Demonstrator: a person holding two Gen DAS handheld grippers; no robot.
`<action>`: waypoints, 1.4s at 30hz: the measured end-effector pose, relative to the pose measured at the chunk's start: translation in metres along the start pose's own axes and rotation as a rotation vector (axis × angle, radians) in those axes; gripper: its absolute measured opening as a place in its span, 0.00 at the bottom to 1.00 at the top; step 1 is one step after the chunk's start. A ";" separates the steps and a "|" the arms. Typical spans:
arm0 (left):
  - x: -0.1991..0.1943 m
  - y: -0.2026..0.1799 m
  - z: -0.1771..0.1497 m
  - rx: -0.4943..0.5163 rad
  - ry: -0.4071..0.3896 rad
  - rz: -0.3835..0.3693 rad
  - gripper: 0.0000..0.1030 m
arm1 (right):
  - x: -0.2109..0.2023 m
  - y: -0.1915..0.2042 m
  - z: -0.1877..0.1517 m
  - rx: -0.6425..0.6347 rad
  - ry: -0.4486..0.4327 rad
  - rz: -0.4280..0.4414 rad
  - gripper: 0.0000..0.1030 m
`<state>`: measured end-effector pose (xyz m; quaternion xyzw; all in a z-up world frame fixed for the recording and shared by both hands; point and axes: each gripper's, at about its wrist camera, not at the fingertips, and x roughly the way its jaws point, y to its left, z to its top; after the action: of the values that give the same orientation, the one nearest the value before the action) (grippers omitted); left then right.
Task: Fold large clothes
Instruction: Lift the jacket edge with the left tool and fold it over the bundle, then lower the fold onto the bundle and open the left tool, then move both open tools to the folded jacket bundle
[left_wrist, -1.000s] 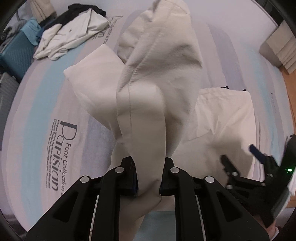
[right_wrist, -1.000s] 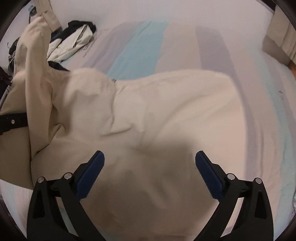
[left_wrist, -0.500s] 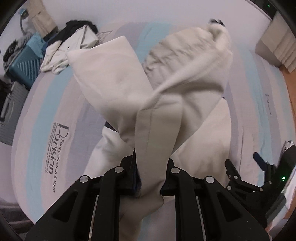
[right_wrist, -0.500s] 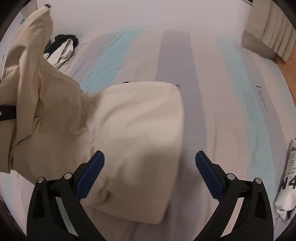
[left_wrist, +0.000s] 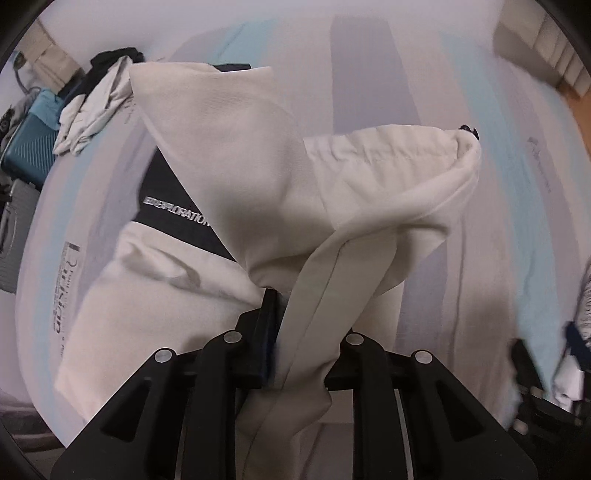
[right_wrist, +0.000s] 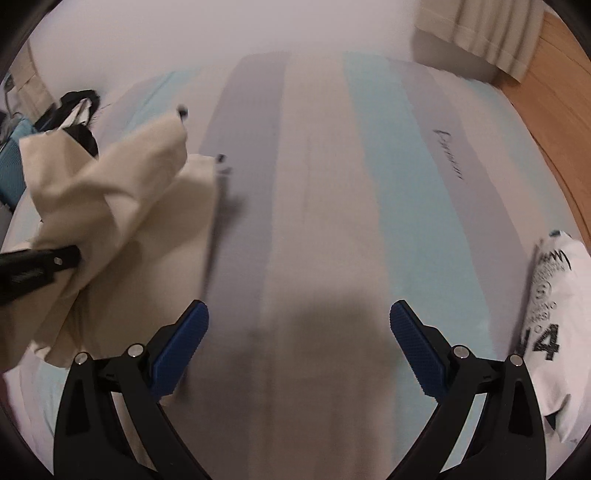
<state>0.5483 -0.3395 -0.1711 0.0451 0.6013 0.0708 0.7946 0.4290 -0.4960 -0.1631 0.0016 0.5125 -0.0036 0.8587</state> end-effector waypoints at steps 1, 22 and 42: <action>0.010 -0.008 -0.001 0.013 -0.002 0.019 0.18 | 0.001 -0.007 -0.001 0.006 0.003 -0.004 0.92; 0.072 -0.081 -0.019 0.172 -0.025 0.177 0.29 | 0.029 -0.056 -0.011 0.074 0.059 -0.013 0.92; -0.018 -0.058 -0.009 0.168 -0.018 -0.263 0.79 | 0.022 -0.060 -0.009 0.095 0.062 -0.005 0.92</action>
<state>0.5378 -0.4002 -0.1652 0.0330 0.5987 -0.0849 0.7958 0.4305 -0.5562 -0.1866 0.0411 0.5380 -0.0302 0.8414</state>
